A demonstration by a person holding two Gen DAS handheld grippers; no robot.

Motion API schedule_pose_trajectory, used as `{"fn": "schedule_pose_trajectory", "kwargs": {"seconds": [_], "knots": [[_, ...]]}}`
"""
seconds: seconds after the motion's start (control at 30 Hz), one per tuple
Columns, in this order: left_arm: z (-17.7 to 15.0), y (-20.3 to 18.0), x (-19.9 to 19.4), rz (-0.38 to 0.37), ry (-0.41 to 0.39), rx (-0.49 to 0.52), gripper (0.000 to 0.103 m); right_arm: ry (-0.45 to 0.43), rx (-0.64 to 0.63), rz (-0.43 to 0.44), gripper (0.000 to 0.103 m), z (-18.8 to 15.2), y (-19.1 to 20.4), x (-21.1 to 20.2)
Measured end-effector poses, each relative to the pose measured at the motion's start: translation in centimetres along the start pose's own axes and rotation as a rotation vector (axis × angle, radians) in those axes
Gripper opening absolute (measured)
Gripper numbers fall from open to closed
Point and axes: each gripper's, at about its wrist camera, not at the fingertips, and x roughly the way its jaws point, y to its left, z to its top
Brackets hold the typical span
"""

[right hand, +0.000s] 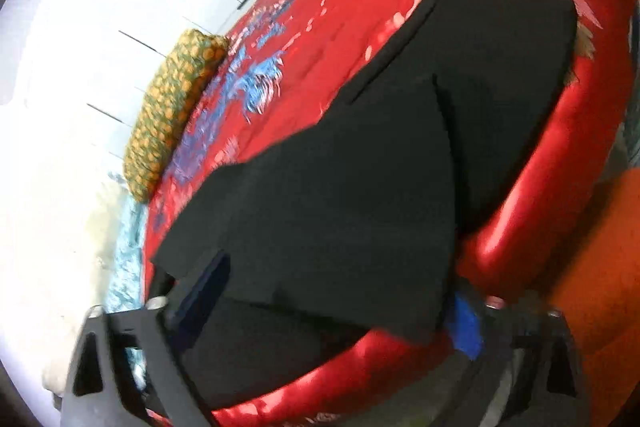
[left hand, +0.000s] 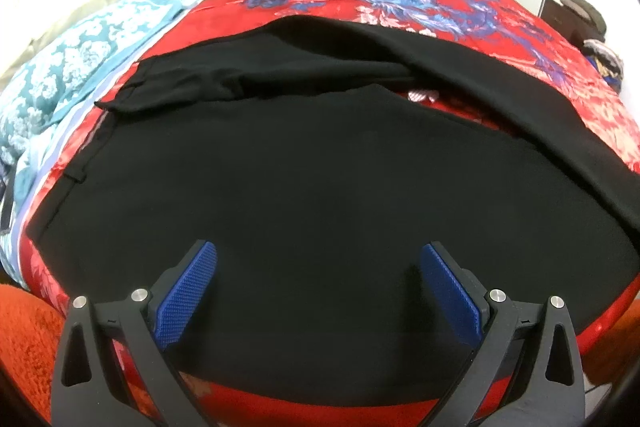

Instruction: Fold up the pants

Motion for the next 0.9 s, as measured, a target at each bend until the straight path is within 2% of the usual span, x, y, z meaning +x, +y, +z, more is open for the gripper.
{"fn": "schedule_pose_trajectory", "kwargs": {"seconds": [0.03, 0.07, 0.13, 0.17, 0.27, 0.37, 0.43, 0.5, 0.6, 0.67, 0.73, 0.83, 0.9], "knots": [[-0.1, -0.1, 0.0, 0.002, 0.002, 0.008, 0.102, 0.004, -0.011, -0.012, 0.064, 0.3, 0.0, 0.0], [0.0, -0.3, 0.0, 0.000, 0.005, 0.014, 0.102, 0.004, -0.033, -0.037, 0.045, 0.5, 0.1, 0.0], [0.0, -0.5, 0.0, -0.013, 0.020, 0.026, 0.102, 0.000, -0.060, -0.069, 0.027, 0.9, 0.3, -0.3], [0.2, -0.7, 0.0, -0.024, 0.037, 0.033, 0.102, -0.004, -0.075, -0.073, 0.024, 1.0, 0.6, -0.5], [1.4, -0.8, 0.1, -0.087, 0.084, 0.040, 0.102, -0.025, -0.162, -0.087, 0.022, 1.2, 2.3, -1.3], [4.2, -0.1, 0.1, -0.153, 0.063, -0.002, 0.102, -0.063, -0.235, -0.055, 0.022, 1.5, 4.2, -2.7], [6.6, 0.5, 0.7, -0.156, 0.049, -0.035, 0.102, -0.058, -0.256, -0.046, 0.022, 1.8, 4.7, -3.0], [9.4, 1.0, 2.0, -0.151, 0.055, -0.083, 0.102, -0.030, -0.246, -0.059, 0.022, 1.8, 4.5, -2.5], [12.3, 1.5, 4.1, -0.136, 0.069, -0.127, 0.102, 0.043, -0.125, -0.050, 0.024, 2.3, 2.1, -1.2], [13.1, 1.6, 5.1, -0.107, 0.079, -0.149, 0.102, 0.081, -0.044, -0.033, 0.028, 2.4, 0.4, -0.7], [12.8, 1.5, 5.6, -0.115, 0.087, -0.166, 0.102, 0.073, 0.012, -0.014, 0.032, 2.6, -0.9, -1.1], [10.9, 1.0, 6.2, -0.122, 0.116, -0.144, 0.102, 0.060, 0.088, 0.021, 0.033, 2.9, -2.5, -1.7], [9.4, 0.4, 6.4, -0.116, 0.140, -0.104, 0.102, 0.043, 0.098, -0.011, 0.033, 3.2, -3.1, -2.4]]}}
